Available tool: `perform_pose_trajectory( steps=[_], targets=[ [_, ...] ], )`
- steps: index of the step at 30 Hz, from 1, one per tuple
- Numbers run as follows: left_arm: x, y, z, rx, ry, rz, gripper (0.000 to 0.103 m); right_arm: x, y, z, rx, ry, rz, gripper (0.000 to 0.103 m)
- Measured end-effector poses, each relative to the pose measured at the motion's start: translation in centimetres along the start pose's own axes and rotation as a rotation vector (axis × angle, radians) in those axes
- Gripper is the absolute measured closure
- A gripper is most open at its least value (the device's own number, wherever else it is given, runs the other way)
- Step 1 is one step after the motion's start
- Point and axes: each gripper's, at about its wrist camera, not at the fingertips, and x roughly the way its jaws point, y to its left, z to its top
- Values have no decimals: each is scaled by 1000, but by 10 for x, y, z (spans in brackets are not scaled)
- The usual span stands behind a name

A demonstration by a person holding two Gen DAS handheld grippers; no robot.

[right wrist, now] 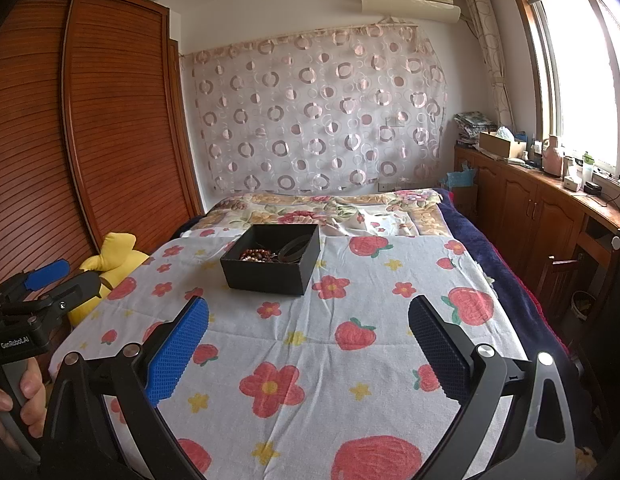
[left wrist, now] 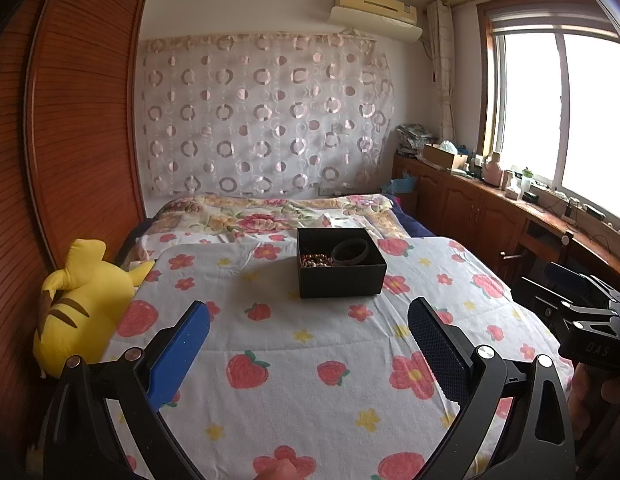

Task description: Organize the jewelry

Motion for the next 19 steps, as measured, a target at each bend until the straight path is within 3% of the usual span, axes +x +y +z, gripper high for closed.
perform_pose_trajectory(
  steps=[19],
  targets=[
    [5, -4, 1, 0, 2, 2, 7, -1, 1, 1, 1, -2, 1, 2]
  ],
)
